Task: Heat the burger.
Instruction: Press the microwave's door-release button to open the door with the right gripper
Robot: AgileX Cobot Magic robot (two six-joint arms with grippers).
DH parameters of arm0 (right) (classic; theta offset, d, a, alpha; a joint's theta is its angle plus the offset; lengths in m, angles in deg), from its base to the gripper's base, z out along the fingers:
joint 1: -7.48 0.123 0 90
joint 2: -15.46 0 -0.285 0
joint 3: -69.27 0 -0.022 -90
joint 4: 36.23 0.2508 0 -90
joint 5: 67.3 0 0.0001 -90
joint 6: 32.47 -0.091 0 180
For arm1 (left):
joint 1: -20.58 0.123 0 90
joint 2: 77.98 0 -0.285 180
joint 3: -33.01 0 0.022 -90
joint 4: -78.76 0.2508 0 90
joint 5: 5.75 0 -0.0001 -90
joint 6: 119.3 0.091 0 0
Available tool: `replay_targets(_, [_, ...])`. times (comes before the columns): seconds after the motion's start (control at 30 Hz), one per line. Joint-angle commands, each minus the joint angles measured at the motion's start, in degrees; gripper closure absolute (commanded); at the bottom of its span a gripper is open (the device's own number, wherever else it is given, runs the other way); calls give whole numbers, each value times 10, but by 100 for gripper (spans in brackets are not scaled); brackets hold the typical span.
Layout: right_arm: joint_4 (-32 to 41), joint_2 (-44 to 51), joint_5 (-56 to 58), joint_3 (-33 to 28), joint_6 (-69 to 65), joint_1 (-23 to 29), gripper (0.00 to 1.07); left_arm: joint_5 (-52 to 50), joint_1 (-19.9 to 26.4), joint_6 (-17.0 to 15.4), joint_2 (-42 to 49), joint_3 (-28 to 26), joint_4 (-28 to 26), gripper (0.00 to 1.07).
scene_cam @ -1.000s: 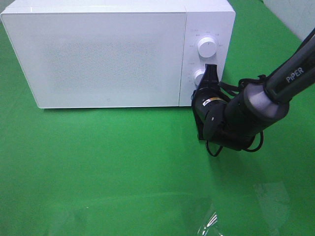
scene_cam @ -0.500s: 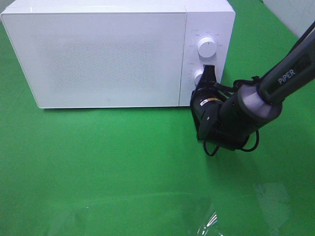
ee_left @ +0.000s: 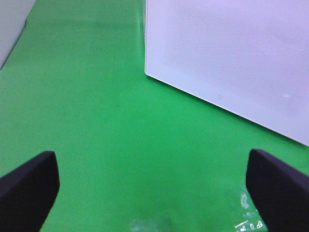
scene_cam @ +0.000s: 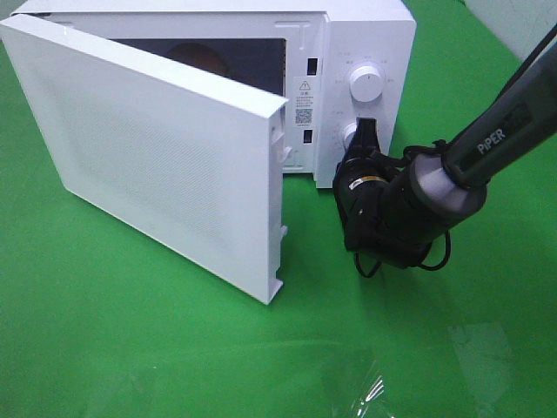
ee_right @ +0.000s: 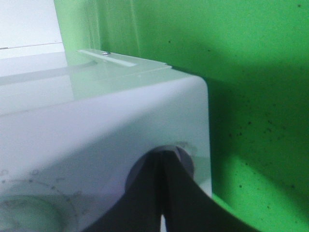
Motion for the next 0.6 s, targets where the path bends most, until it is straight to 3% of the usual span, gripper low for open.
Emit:
replay_targets(0.03, [-33, 9, -105, 36, 5, -18, 107, -2, 1, -3, 10, 1, -4, 10])
replay_targets(0.6, [-33, 11, -63, 33, -5, -15, 107, -2, 1, -3, 10, 1, -4, 10])
